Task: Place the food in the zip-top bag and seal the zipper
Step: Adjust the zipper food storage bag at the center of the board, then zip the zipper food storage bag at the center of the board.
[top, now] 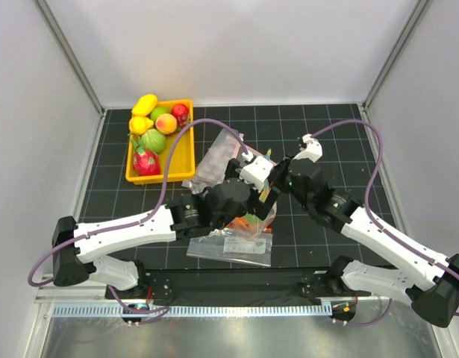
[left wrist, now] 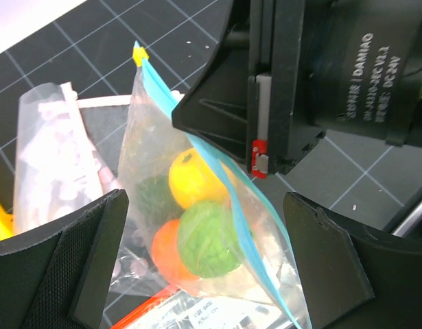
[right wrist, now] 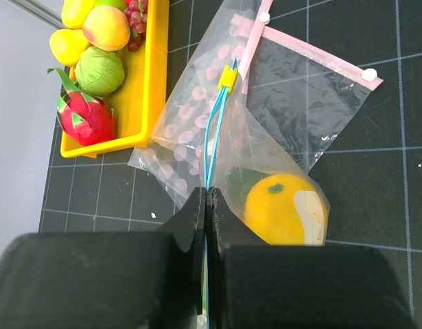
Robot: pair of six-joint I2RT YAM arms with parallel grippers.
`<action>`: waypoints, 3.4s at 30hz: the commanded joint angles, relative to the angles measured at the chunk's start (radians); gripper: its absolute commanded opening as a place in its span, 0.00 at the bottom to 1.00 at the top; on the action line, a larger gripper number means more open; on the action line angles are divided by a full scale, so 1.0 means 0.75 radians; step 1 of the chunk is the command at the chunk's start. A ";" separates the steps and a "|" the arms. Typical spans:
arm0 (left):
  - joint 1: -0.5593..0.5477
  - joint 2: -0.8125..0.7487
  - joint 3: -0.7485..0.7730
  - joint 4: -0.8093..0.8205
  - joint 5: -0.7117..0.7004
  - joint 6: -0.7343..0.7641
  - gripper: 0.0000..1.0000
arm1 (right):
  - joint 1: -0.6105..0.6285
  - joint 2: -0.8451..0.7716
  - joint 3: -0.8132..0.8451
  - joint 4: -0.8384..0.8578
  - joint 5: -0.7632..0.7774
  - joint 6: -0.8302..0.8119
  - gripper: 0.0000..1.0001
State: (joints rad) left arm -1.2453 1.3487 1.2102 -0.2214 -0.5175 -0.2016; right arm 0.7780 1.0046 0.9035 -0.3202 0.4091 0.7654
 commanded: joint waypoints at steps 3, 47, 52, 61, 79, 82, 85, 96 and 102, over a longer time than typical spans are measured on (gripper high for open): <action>-0.007 -0.035 0.043 0.011 -0.087 0.017 1.00 | 0.008 -0.030 0.012 0.038 0.046 -0.012 0.01; -0.064 0.313 0.260 -0.108 -0.169 -0.077 0.00 | 0.006 -0.114 0.000 0.000 0.148 -0.010 0.32; 0.040 0.133 0.146 -0.106 0.127 -0.016 0.00 | 0.006 -0.194 -0.010 0.010 0.219 -0.098 0.45; 0.098 -0.229 -0.173 -0.130 0.410 0.062 0.00 | 0.006 -0.452 -0.139 0.179 0.054 -0.517 0.69; 0.118 -0.708 -0.769 0.105 0.179 0.167 0.00 | 0.006 -0.436 -0.536 0.686 -0.674 -0.793 0.73; 0.126 -0.802 -0.808 0.121 0.156 0.154 0.00 | 0.004 -0.393 -0.583 0.811 -0.723 -0.830 0.75; 0.128 -0.857 -0.844 0.152 0.221 0.189 0.00 | 0.006 -0.323 -0.601 0.879 -0.734 -0.871 0.75; 0.129 -0.782 -0.806 0.121 0.289 0.150 0.00 | 0.006 -0.335 -0.650 0.959 -0.736 -0.888 0.77; 0.133 -0.819 -0.816 0.134 0.383 0.132 0.00 | 0.006 -0.350 -0.663 0.969 -0.740 -0.894 0.77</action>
State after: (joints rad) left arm -1.1507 0.7559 0.5800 -0.1680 -0.2832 -0.0883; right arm 0.7780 0.7528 0.4110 0.3382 -0.1379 0.1104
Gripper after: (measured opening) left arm 0.022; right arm 0.769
